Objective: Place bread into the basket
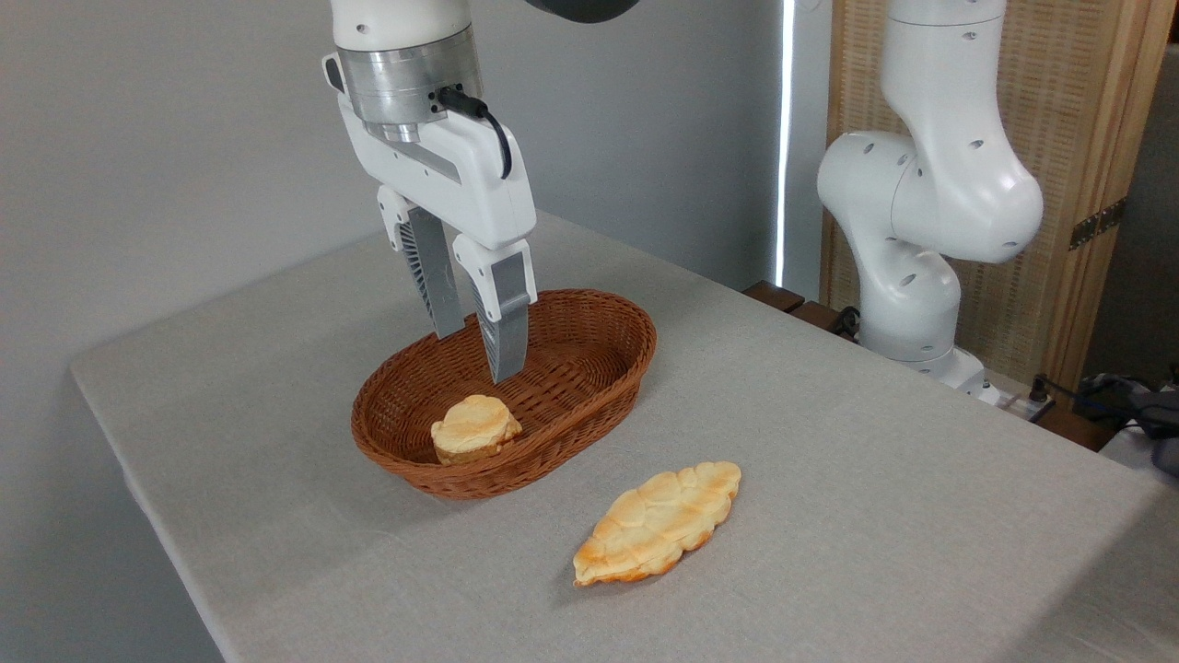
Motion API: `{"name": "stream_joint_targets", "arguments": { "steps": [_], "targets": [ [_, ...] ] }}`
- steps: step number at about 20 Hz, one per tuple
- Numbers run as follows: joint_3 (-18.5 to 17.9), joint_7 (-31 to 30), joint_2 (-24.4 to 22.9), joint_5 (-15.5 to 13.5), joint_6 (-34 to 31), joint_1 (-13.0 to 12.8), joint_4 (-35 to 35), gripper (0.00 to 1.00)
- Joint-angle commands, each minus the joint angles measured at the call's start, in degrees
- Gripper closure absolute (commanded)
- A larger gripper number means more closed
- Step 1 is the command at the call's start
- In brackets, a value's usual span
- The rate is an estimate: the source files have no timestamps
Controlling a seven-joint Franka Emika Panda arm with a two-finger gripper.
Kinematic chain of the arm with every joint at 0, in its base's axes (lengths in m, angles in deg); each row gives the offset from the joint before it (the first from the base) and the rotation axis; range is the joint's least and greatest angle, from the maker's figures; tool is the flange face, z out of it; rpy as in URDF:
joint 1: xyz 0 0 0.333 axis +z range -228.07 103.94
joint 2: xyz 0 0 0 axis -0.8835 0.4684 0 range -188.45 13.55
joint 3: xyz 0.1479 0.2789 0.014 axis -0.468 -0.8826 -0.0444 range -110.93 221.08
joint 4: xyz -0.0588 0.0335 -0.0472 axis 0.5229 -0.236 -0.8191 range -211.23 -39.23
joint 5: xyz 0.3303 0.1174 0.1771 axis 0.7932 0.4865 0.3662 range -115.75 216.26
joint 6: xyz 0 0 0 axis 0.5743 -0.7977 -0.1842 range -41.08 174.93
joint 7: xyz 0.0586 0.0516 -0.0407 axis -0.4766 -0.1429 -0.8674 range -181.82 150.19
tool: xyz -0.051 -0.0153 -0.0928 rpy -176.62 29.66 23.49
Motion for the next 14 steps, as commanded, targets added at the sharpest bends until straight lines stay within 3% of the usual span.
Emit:
{"name": "stream_joint_targets", "arguments": {
  "steps": [1, 14],
  "targets": [
    [-0.4, -0.8, -0.3, 0.5, -1.7, -0.4, 0.8, 0.0],
    [-0.4, -0.3, -0.3, 0.6, -1.8, -0.4, 0.8, 0.0]
  ]
}}
